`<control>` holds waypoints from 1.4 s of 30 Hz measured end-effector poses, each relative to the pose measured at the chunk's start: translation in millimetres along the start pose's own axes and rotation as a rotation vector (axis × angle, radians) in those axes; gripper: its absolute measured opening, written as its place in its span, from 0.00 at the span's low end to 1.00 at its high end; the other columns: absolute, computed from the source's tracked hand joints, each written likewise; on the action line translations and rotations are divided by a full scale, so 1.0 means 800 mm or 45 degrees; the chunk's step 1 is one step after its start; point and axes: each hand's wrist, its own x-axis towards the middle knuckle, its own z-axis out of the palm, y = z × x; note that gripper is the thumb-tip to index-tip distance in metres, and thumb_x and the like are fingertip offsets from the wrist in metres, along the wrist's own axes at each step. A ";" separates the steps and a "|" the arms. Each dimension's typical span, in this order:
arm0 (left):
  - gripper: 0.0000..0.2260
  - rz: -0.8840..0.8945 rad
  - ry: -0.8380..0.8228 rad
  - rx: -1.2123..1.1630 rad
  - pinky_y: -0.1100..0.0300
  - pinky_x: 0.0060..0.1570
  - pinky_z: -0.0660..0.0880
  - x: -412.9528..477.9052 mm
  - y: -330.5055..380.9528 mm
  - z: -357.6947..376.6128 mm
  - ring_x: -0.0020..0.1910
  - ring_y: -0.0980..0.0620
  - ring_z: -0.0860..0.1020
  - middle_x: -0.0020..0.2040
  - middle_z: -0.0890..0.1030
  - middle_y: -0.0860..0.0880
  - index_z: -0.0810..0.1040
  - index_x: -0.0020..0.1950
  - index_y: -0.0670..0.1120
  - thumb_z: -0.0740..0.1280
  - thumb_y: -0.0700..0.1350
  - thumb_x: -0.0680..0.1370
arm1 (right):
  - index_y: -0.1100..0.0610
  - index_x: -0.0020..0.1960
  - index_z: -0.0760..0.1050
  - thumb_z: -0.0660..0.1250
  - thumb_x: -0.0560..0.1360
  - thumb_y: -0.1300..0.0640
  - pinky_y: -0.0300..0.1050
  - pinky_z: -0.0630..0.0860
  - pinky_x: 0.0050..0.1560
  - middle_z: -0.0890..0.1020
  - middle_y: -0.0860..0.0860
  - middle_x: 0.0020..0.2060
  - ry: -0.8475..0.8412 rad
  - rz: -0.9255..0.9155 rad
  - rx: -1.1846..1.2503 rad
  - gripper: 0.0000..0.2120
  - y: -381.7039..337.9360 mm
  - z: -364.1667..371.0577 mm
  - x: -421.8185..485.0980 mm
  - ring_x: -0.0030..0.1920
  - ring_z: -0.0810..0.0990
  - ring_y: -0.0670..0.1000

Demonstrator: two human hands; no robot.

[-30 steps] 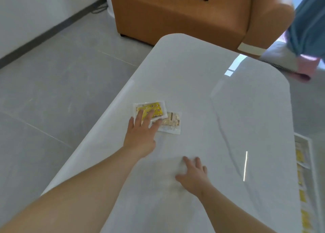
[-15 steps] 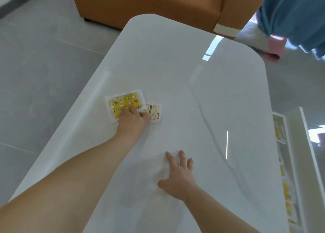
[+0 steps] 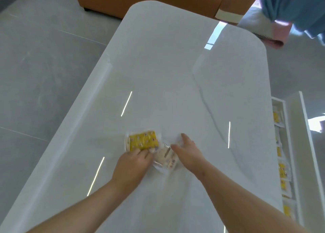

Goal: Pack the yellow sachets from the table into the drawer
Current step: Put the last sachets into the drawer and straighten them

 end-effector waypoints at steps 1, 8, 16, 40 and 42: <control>0.12 -0.029 -0.029 -0.072 0.63 0.18 0.65 -0.011 0.009 0.001 0.25 0.49 0.75 0.28 0.77 0.52 0.80 0.37 0.48 0.74 0.37 0.56 | 0.52 0.77 0.49 0.58 0.78 0.47 0.49 0.51 0.75 0.54 0.47 0.76 -0.010 -0.013 -0.003 0.32 0.003 0.003 -0.005 0.76 0.48 0.51; 0.36 -0.516 -0.418 -0.175 0.50 0.52 0.72 0.003 -0.001 -0.014 0.59 0.44 0.73 0.63 0.73 0.50 0.62 0.66 0.57 0.76 0.52 0.64 | 0.48 0.77 0.41 0.68 0.70 0.40 0.57 0.44 0.74 0.39 0.44 0.76 -0.016 -0.131 -0.594 0.47 0.039 0.055 -0.043 0.76 0.35 0.53; 0.28 -1.031 -0.731 -0.548 0.53 0.52 0.72 -0.010 0.018 -0.014 0.58 0.44 0.73 0.60 0.73 0.47 0.62 0.68 0.51 0.70 0.51 0.72 | 0.49 0.67 0.60 0.69 0.71 0.50 0.47 0.66 0.59 0.68 0.48 0.60 0.171 -0.119 -0.473 0.29 0.046 0.066 -0.061 0.62 0.70 0.52; 0.11 -1.686 -0.179 -1.852 0.55 0.33 0.76 0.011 0.614 -0.163 0.42 0.46 0.79 0.49 0.78 0.42 0.68 0.61 0.45 0.62 0.38 0.79 | 0.51 0.46 0.70 0.58 0.72 0.69 0.39 0.69 0.37 0.77 0.52 0.44 0.024 -0.234 0.772 0.14 0.431 -0.231 -0.397 0.38 0.73 0.48; 0.10 -1.631 -0.214 -1.901 0.51 0.38 0.79 0.025 0.676 -0.186 0.43 0.42 0.81 0.50 0.80 0.39 0.71 0.59 0.41 0.61 0.42 0.79 | 0.49 0.44 0.72 0.60 0.70 0.71 0.37 0.71 0.36 0.79 0.53 0.48 0.028 -0.276 0.763 0.16 0.463 -0.267 -0.435 0.39 0.75 0.48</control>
